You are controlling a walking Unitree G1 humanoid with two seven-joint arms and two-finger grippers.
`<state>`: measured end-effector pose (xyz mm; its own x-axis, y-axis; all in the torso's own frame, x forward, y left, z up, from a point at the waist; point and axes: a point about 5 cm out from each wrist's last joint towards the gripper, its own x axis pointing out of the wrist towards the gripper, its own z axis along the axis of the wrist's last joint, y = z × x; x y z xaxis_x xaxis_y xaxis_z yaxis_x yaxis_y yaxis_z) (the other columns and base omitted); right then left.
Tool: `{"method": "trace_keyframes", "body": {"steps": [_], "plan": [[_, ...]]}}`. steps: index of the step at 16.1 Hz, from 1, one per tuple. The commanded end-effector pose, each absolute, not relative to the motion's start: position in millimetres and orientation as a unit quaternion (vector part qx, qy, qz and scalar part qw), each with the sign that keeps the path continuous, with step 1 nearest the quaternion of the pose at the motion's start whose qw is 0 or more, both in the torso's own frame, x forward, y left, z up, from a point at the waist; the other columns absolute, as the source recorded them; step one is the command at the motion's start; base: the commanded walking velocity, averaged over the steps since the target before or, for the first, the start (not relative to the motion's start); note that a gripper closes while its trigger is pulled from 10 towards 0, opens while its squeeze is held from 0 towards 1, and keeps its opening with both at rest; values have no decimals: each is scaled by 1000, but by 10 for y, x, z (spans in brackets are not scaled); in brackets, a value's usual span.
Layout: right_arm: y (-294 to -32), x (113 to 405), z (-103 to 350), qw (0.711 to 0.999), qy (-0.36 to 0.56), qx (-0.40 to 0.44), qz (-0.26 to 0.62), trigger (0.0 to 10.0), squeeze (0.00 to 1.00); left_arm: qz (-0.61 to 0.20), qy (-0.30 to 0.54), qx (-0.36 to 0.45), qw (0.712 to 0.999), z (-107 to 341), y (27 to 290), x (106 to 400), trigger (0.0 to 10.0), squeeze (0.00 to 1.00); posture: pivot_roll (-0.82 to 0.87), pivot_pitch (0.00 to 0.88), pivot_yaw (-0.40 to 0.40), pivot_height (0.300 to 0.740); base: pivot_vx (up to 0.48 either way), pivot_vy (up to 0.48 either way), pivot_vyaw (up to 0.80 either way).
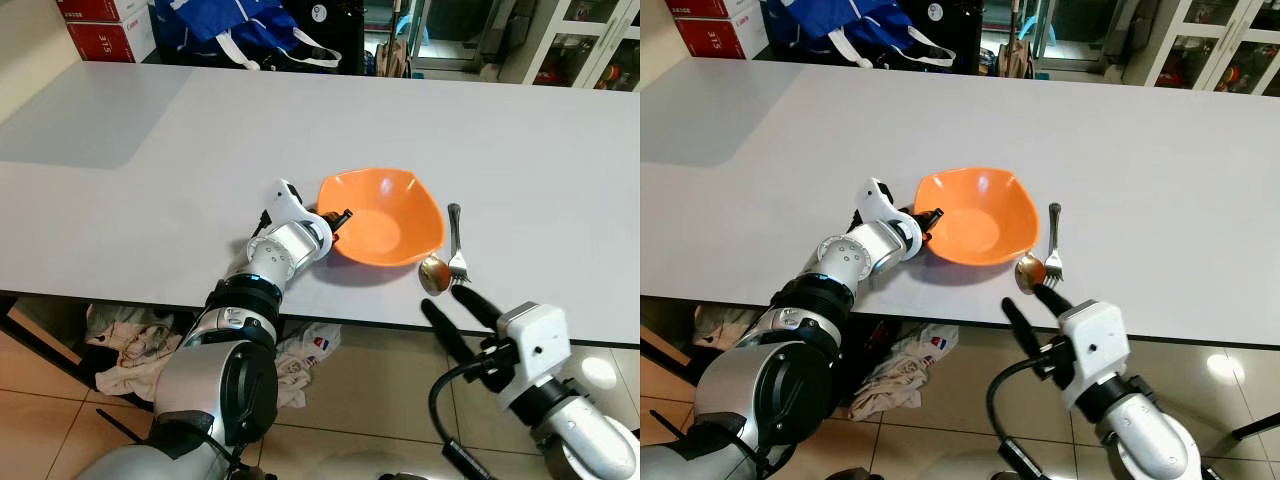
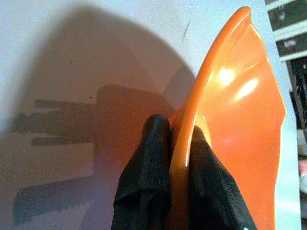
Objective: Setting the table
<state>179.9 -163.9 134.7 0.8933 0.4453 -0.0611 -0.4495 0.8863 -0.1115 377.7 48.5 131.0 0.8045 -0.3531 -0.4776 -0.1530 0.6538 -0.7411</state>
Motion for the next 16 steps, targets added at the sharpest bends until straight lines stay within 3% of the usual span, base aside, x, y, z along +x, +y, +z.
{"method": "trace_keyframes", "body": {"steps": [1, 4, 5, 6, 16], "plan": [[-1626, 1783, 1370, 971, 16, -66, 228, 10000, 0, -92, 336, -381, 856, 1311, 177, 3693, 10000, 0, -172, 47, 41, 740, 0, 0, 0], [-1609, 1769, 1360, 971, 19, -63, 229, 10000, 0, -95, 347, -357, 862, 1256, 192, 3675, 10000, 8, -171, 51, 40, 740, 0, 0, 0], [-1604, 1762, 1356, 971, 20, -63, 230, 10000, 0, -97, 347, -356, 862, 1256, 192, 3675, 10000, 231, -171, 51, 40, 740, 0, 0, 0], [-1591, 1744, 1351, 971, 23, -61, 231, 10000, 0, -99, 346, -345, 867, 1240, 204, 3678, 10000, 1000, -171, 53, 40, 740, 0, 0, 0], [-1623, 1730, 1275, 970, 36, -60, 232, 10000, 0, -101, 323, -328, 882, 1339, 212, 3732, 10000, 1000, -173, 56, 34, 740, 0, 0, 0]]}}
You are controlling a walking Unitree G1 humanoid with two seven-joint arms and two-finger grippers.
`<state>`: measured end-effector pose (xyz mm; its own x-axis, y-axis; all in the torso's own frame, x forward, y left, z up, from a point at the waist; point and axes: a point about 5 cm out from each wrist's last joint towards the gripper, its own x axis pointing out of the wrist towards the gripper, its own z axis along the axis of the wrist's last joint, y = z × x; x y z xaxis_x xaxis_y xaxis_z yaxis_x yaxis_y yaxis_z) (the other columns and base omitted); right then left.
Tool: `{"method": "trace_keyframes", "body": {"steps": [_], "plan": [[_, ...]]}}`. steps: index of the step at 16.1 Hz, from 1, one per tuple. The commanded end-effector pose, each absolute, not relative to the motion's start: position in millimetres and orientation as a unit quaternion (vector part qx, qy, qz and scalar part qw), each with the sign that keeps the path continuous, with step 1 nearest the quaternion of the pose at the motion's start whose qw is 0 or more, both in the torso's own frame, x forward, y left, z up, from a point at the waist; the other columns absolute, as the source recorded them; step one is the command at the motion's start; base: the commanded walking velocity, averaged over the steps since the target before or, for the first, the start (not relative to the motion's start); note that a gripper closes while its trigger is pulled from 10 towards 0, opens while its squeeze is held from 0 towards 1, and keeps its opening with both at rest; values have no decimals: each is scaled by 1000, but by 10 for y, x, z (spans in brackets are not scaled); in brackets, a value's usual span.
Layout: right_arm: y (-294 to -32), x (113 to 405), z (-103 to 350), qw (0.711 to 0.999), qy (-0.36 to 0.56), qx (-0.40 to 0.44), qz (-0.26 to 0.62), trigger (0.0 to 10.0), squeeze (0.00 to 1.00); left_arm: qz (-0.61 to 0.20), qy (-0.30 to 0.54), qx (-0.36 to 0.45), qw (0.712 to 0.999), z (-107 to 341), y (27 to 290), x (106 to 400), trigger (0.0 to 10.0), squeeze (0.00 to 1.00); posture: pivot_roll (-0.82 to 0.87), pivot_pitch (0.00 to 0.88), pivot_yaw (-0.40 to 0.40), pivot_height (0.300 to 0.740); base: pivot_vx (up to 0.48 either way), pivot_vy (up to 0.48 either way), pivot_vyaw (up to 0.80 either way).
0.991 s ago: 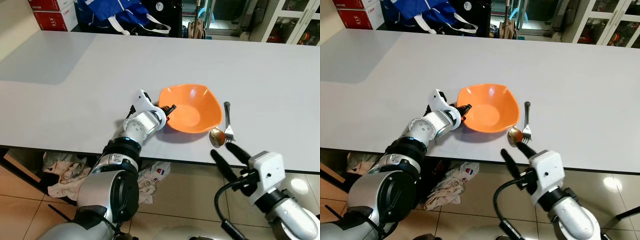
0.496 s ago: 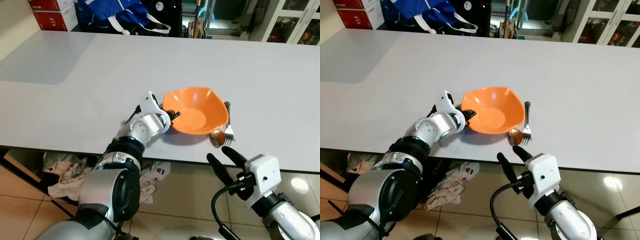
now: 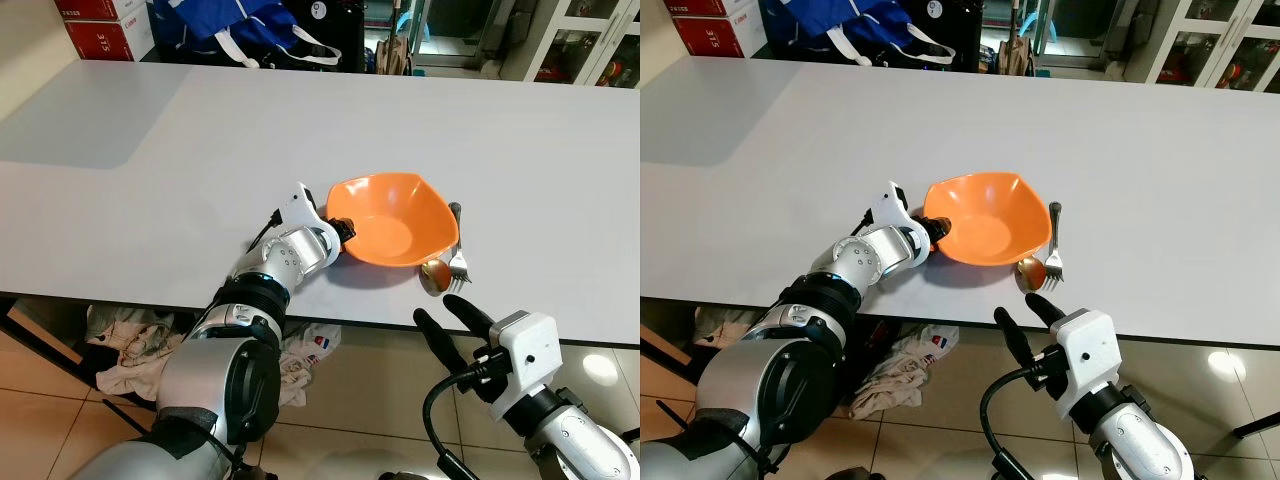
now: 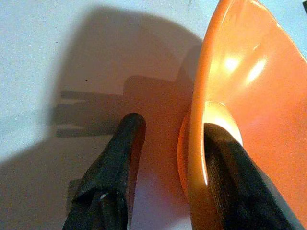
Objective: Setting the table
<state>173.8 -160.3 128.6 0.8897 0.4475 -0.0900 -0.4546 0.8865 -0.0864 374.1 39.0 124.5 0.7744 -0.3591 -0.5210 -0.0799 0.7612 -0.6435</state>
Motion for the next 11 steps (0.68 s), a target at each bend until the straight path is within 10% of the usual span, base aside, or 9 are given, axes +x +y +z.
{"method": "trace_keyframes", "body": {"steps": [1, 11], "plan": [[-1624, 1730, 1274, 970, 37, -60, 232, 10000, 0, -101, 322, -328, 883, 1345, 213, 3735, 10000, 1000, -173, 56, 34, 740, 0, 0, 0], [-1611, 1747, 1254, 969, 38, -60, 236, 10000, 0, -94, 298, -286, 906, 1412, 286, 3792, 10000, 1000, -164, 41, 30, 740, 0, 0, 0]]}}
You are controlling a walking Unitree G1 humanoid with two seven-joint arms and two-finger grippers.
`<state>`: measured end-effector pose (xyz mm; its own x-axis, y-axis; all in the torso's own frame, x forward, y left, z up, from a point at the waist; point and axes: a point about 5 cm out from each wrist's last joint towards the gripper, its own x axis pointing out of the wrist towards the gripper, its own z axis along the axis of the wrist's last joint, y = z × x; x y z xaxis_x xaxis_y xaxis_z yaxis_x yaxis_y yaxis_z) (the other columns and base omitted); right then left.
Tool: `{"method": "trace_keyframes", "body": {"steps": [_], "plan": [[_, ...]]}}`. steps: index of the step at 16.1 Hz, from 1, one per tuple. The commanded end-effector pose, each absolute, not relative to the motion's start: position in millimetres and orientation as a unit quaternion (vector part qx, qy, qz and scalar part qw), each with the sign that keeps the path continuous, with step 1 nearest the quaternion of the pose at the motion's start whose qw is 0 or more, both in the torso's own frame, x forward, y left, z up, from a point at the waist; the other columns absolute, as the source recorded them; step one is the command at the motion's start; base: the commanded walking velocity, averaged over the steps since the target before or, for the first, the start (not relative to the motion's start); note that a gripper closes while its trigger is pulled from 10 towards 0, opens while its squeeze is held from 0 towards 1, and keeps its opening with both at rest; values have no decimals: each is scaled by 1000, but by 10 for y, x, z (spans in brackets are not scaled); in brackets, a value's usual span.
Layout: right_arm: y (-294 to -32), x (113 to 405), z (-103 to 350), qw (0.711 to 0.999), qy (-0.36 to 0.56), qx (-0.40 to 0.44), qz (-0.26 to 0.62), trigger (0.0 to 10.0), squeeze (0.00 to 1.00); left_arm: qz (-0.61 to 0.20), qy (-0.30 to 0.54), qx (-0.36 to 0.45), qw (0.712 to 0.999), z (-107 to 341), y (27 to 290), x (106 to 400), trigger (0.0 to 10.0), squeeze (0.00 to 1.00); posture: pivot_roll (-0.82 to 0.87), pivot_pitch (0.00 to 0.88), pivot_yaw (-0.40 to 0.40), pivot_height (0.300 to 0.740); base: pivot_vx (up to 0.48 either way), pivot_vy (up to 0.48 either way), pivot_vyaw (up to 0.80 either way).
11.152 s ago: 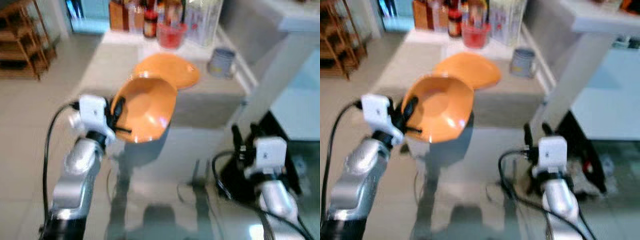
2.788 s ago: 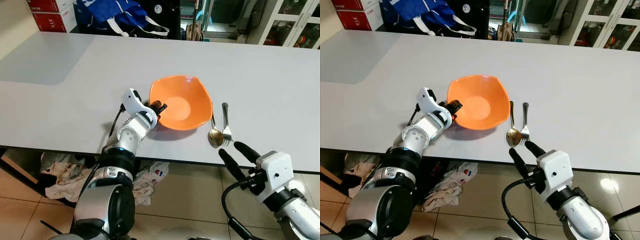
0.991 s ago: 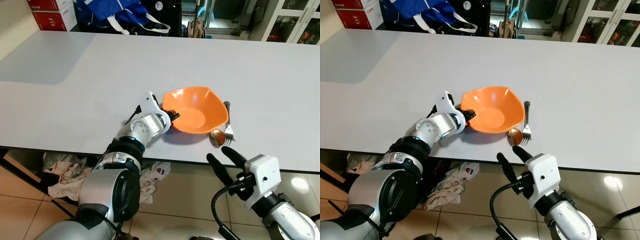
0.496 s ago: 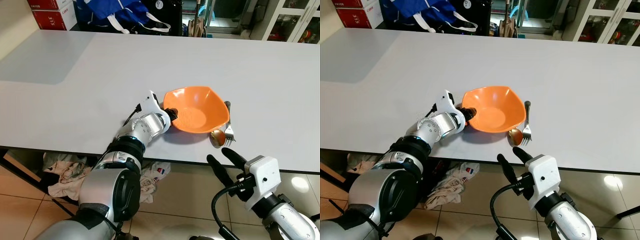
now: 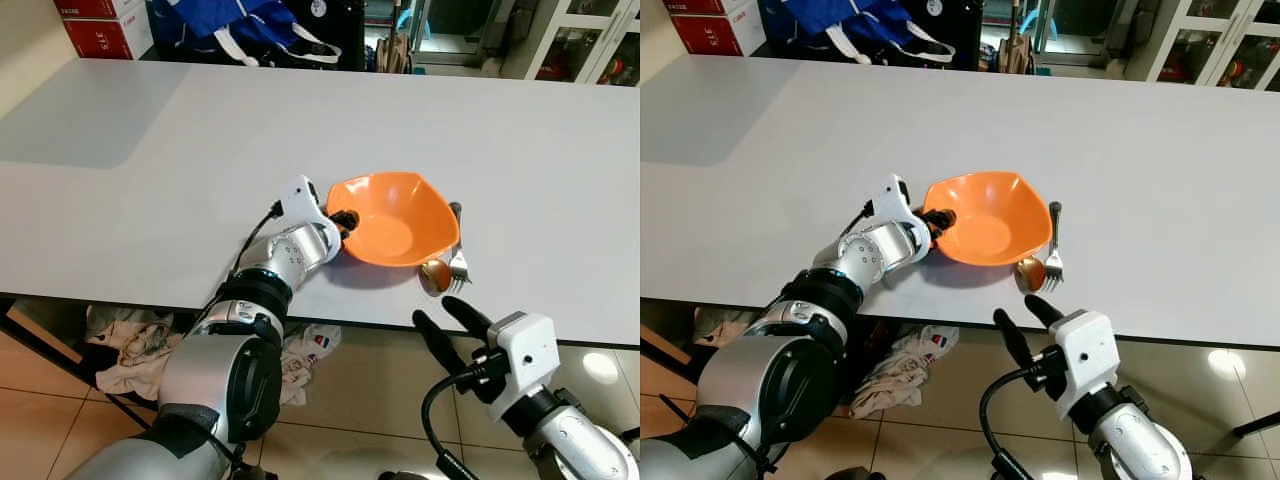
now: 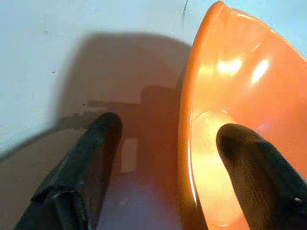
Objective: Setting the table
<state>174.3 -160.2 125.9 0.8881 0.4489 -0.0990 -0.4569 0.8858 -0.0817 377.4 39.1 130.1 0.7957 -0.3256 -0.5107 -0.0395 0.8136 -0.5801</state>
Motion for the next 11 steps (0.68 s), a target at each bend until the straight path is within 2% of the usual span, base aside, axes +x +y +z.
{"method": "trace_keyframes", "body": {"steps": [1, 11], "plan": [[-1613, 1751, 1251, 969, 39, -61, 236, 10000, 0, -96, 295, -287, 906, 1428, 284, 3798, 10000, 1000, -163, 39, 29, 740, 0, 0, 0], [-1592, 1748, 1277, 968, 38, -63, 241, 10000, 0, -109, 243, -264, 927, 1579, 297, 3862, 10000, 1000, -156, 25, 25, 740, 0, 0, 0]]}}
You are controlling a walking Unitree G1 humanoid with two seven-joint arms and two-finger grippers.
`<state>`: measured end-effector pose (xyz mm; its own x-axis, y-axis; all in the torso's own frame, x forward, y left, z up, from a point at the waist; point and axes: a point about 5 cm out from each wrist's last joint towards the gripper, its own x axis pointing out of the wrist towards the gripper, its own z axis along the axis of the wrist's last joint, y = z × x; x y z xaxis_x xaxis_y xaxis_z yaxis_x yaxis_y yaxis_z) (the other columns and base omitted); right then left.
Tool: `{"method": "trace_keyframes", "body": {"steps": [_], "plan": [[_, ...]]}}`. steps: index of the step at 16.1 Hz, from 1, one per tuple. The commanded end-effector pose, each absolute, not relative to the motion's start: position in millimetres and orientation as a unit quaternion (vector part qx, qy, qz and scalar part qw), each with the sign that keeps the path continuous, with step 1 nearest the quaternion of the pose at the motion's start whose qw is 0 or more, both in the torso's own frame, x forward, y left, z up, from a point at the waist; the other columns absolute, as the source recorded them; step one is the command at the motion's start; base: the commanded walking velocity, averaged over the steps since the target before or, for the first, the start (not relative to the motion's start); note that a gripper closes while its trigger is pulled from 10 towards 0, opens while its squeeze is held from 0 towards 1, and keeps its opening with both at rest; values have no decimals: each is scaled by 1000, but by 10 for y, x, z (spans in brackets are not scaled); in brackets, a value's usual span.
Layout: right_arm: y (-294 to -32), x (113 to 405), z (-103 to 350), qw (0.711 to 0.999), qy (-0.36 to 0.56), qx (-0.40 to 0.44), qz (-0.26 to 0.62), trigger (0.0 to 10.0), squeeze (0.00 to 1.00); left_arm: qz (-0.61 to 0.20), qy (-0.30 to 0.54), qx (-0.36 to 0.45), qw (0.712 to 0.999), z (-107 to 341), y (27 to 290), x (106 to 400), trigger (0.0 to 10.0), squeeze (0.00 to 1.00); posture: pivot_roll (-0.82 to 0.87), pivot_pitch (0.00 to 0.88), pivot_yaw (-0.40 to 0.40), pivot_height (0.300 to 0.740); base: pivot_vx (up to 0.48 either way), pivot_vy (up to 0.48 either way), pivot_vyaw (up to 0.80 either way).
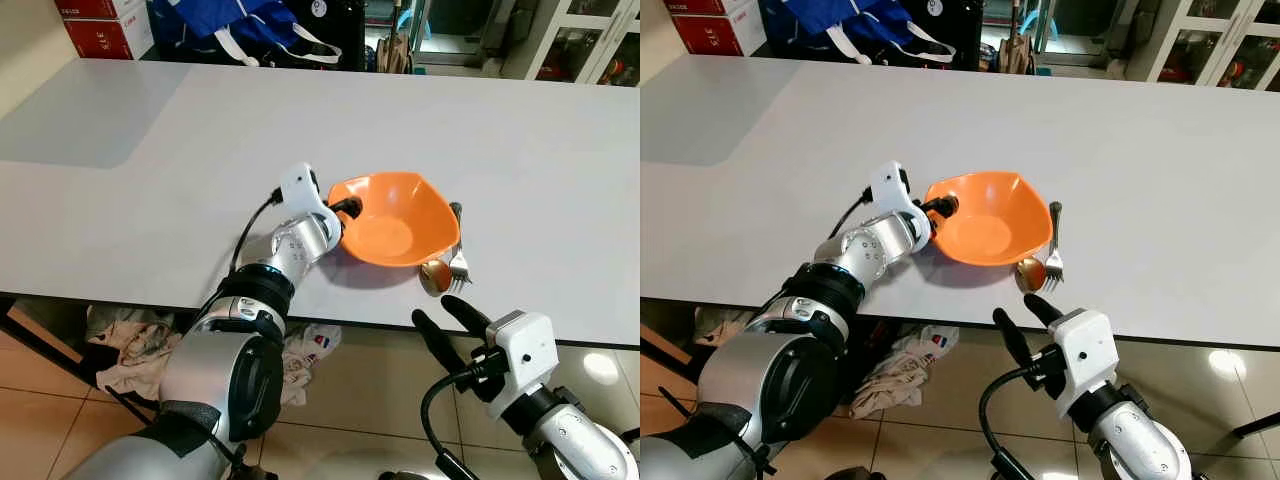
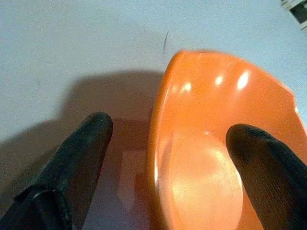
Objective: Setting the table
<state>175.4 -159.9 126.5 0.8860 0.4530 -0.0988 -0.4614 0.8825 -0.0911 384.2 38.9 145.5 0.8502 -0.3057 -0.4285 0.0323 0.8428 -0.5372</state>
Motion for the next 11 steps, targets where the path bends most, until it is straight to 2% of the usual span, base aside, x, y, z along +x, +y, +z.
{"method": "trace_keyframes", "body": {"steps": [1, 2, 3, 4, 5, 8, 11], "plan": [[-1586, 1748, 1285, 968, 37, -64, 241, 10000, 0, -113, 224, -245, 936, 1624, 308, 3881, 10000, 1000, -155, 23, 24, 740, 0, 0, 0], [-1579, 1751, 1294, 968, 36, -64, 240, 10000, 0, -115, 206, -228, 945, 1680, 315, 3898, 10000, 1000, -155, 22, 24, 740, 0, 0, 0], [-1574, 1754, 1299, 968, 36, -64, 239, 10000, 0, -116, 196, -218, 949, 1723, 323, 3909, 10000, 408, -155, 22, 24, 740, 0, 0, 0], [-1571, 1754, 1300, 968, 36, -63, 239, 10000, 0, -116, 194, -216, 950, 1742, 328, 3911, 10000, 0, -151, 26, 24, 740, 0, 0, 0], [-1569, 1759, 1300, 969, 36, -63, 238, 10000, 0, -117, 215, -233, 941, 1723, 320, 3898, 10000, 0, -150, 26, 24, 740, 0, 0, 0], [-1563, 1781, 1292, 969, 38, -61, 236, 10000, 0, -111, 206, -192, 953, 1711, 396, 3891, 10000, 0, -146, 26, 24, 740, 0, 0, 0], [-1591, 1798, 1257, 975, 32, -62, 212, 10000, 0, -116, 151, -148, 970, 1817, 521, 3879, 10000, 0, -135, 24, 23, 740, 0, 0, 0]]}}
